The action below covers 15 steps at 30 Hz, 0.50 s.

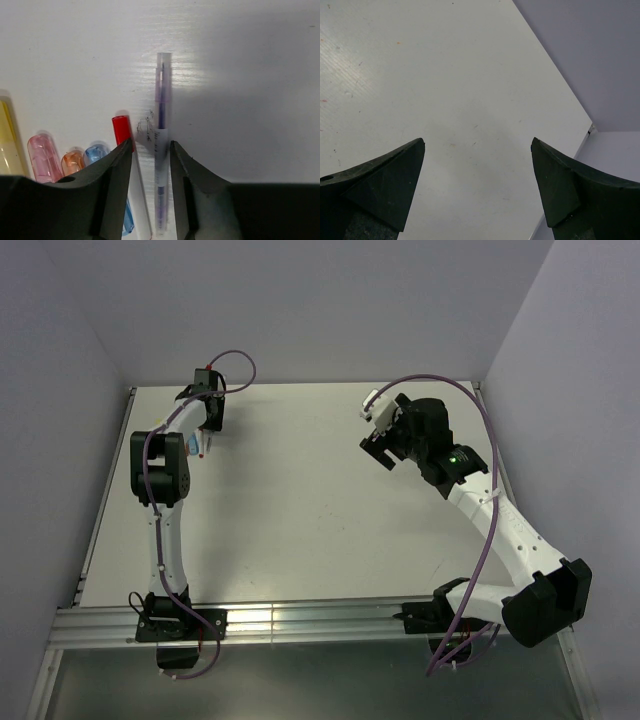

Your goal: Insert the pens into the pen caps

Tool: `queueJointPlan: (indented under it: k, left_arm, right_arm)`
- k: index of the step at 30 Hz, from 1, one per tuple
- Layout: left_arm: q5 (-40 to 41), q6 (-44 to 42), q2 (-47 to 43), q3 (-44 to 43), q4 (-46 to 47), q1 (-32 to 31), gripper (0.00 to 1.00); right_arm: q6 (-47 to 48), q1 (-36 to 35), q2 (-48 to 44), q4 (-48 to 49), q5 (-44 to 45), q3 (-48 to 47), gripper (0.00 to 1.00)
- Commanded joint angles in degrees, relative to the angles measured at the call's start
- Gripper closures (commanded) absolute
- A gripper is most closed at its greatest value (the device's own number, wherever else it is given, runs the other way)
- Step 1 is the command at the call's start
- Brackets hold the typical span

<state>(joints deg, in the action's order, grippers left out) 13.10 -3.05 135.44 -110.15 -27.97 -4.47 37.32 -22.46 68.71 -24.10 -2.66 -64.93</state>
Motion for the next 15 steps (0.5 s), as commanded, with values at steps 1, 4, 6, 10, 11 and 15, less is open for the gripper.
queueJointPlan:
  k: [1,4,6,10,11,15]
  left_arm:
    - [-0.97,-0.73,0.36,2.13,-4.29,0.34,0.58]
    - [-1.32,-0.64,-0.96,2.13,-4.38,0.08,0.55]
    - [-1.59,-0.73,-2.01,2.13,-4.29,0.08,0.54]
    - [-1.85,-0.99,-3.68,0.64,-4.99,-0.63,0.53]
    - [-1.94,-0.91,-4.04,0.29,-5.34,-0.71,0.53]
    - [-2.91,-0.47,-6.84,-1.38,-6.22,-1.5,0.53]
  right_arm:
    - [-0.14,0.22,-0.68,0.72,-0.42,-1.61,0.06]
    - [-0.23,0.22,-0.59,0.72,-0.51,-1.87,0.06]
    - [-0.41,0.13,-0.51,0.72,-0.51,-2.13,0.06]
    - [-0.41,0.13,-0.33,0.72,-0.42,-2.75,0.06]
    - [-0.41,0.13,-0.33,0.72,-0.33,-2.75,0.06]
    - [-0.41,0.13,-0.59,0.72,0.19,-2.93,0.06]
